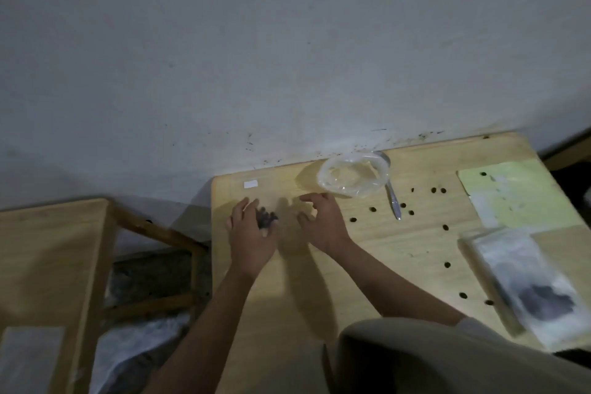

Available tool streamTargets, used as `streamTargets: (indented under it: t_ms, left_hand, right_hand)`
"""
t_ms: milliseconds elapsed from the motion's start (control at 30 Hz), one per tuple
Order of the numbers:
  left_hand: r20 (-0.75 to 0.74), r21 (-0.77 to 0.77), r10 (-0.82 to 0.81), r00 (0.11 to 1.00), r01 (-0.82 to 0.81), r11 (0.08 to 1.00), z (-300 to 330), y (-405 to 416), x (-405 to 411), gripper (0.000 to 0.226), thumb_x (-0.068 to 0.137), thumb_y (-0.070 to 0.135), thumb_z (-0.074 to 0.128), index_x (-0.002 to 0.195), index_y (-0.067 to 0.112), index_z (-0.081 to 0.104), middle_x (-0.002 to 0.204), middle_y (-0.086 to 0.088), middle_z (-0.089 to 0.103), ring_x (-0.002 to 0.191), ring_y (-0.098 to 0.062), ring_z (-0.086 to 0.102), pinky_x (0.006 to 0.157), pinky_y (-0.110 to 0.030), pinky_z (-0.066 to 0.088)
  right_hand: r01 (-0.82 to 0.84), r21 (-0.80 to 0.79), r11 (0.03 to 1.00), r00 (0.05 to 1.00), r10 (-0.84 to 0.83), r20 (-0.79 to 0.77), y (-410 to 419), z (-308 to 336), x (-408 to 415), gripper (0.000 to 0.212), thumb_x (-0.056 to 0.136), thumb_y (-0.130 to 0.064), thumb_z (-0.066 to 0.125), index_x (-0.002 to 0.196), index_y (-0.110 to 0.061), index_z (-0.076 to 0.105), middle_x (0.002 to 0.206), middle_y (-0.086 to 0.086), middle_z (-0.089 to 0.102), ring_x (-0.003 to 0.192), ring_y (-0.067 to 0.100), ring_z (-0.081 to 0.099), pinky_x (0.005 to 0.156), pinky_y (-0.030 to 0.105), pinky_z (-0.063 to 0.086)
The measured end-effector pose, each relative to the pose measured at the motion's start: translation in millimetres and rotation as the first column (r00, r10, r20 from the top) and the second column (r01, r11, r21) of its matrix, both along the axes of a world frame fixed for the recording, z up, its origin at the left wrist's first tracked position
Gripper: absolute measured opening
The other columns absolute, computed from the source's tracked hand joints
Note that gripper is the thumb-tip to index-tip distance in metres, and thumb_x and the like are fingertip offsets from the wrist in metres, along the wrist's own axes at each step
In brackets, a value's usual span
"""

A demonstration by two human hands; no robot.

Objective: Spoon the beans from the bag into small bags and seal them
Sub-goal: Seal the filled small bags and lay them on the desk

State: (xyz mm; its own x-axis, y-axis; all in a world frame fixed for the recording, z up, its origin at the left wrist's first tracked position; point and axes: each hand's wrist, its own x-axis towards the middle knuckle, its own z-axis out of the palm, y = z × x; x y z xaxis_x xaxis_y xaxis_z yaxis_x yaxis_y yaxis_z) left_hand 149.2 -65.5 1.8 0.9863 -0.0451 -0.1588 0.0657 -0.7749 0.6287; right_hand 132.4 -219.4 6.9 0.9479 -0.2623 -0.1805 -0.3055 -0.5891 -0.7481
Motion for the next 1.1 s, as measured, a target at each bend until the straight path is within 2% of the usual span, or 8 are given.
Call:
streamTargets:
  t_ms: [133,267,433,533,667,900,1033,1100]
  left_hand:
    - [0.0,-0.109,-0.143,0.99,0.142,0.984,12.6,-67.1,-31.3,0.046,0.086,0.022,0.065,0.129,0.013,0.052,0.132,-0.007,0.043,0.126,-0.025,0.036,0.1,-0.026,0.027]
    - [-0.022,-0.241,-0.271,0.962,0.258,0.936,21.6,-145.1,-65.0,0.039,0.086,0.023,0.065,0.123,0.013,0.055,0.121,-0.001,0.049,0.116,-0.018,0.045,0.091,-0.024,0.037]
    - [-0.194,-0.401,-0.341,0.92,0.243,0.883,21.6,-238.6,-113.1,0.035,0.084,0.024,0.068,0.115,0.014,0.056,0.11,0.002,0.056,0.098,-0.012,0.056,0.076,-0.02,0.042]
    - [-0.308,-0.427,-0.365,0.879,0.215,0.878,15.7,-286.4,-138.3,0.03,0.083,0.027,0.07,0.108,0.02,0.055,0.101,0.002,0.059,0.089,-0.011,0.06,0.069,-0.019,0.047]
    - [-0.386,-0.391,-0.351,0.853,0.193,0.9,7.2,-330.8,-161.1,0.026,0.083,0.028,0.071,0.101,0.025,0.053,0.098,0.003,0.058,0.079,-0.004,0.058,0.067,-0.02,0.049]
    - [-0.412,-0.321,-0.161,0.897,0.023,0.947,6.4,-364.5,-165.6,0.021,0.078,0.011,0.075,0.086,0.022,0.058,0.087,0.001,0.062,0.08,-0.013,0.061,0.062,-0.015,0.044]
    - [-0.376,-0.453,-0.16,0.913,-0.03,0.891,18.4,-367.2,-158.9,0.021,0.081,0.004,0.07,0.084,0.024,0.065,0.087,0.0,0.067,0.083,-0.011,0.063,0.062,-0.005,0.045]
    - [-0.354,-0.526,-0.166,0.92,-0.049,0.849,25.8,-367.2,-154.5,0.019,0.08,0.003,0.071,0.088,0.021,0.068,0.088,-0.002,0.068,0.083,-0.011,0.064,0.065,-0.005,0.045]
  right_hand:
    - [0.191,0.024,0.981,0.977,-0.193,0.093,-57.9,13.2,-52.3,0.026,0.084,-0.014,0.065,0.109,-0.011,0.065,0.109,0.007,0.058,0.094,0.017,0.057,0.083,0.025,0.046]
    - [0.371,0.015,0.928,0.921,-0.37,0.12,-133.2,22.5,-104.2,0.021,0.084,-0.014,0.066,0.105,-0.01,0.066,0.105,0.006,0.062,0.09,0.015,0.059,0.075,0.023,0.043]
    - [0.548,-0.06,0.835,0.836,-0.543,0.076,-233.1,24.6,-164.7,0.02,0.083,-0.012,0.066,0.103,-0.009,0.066,0.102,0.007,0.064,0.089,0.019,0.06,0.078,0.025,0.043]
    - [0.561,-0.174,0.809,0.819,-0.573,-0.024,-288.7,15.8,-194.8,0.029,0.081,-0.018,0.067,0.11,-0.014,0.064,0.111,0.01,0.059,0.102,0.026,0.057,0.084,0.032,0.046]
    - [0.461,-0.249,0.852,0.834,-0.511,-0.206,-333.4,0.1,-216.3,0.039,0.077,-0.03,0.071,0.115,-0.023,0.061,0.118,0.009,0.056,0.11,0.03,0.053,0.088,0.043,0.048]
    - [0.462,-0.163,0.872,0.87,-0.481,-0.108,-358.2,-0.7,-213.8,0.026,0.077,-0.021,0.076,0.1,-0.013,0.067,0.097,0.006,0.058,0.073,0.015,0.055,0.071,0.023,0.04]
    - [0.525,0.01,0.851,0.849,-0.523,-0.074,-368.4,11.5,-205.2,0.016,0.076,-0.019,0.078,0.089,-0.015,0.068,0.081,-0.002,0.06,0.058,0.006,0.053,0.057,0.013,0.04]
    - [0.534,0.133,0.835,0.845,-0.529,-0.076,-373.6,17.9,-200.1,0.014,0.074,-0.018,0.079,0.084,-0.018,0.069,0.078,-0.004,0.061,0.056,0.008,0.054,0.055,0.01,0.041]
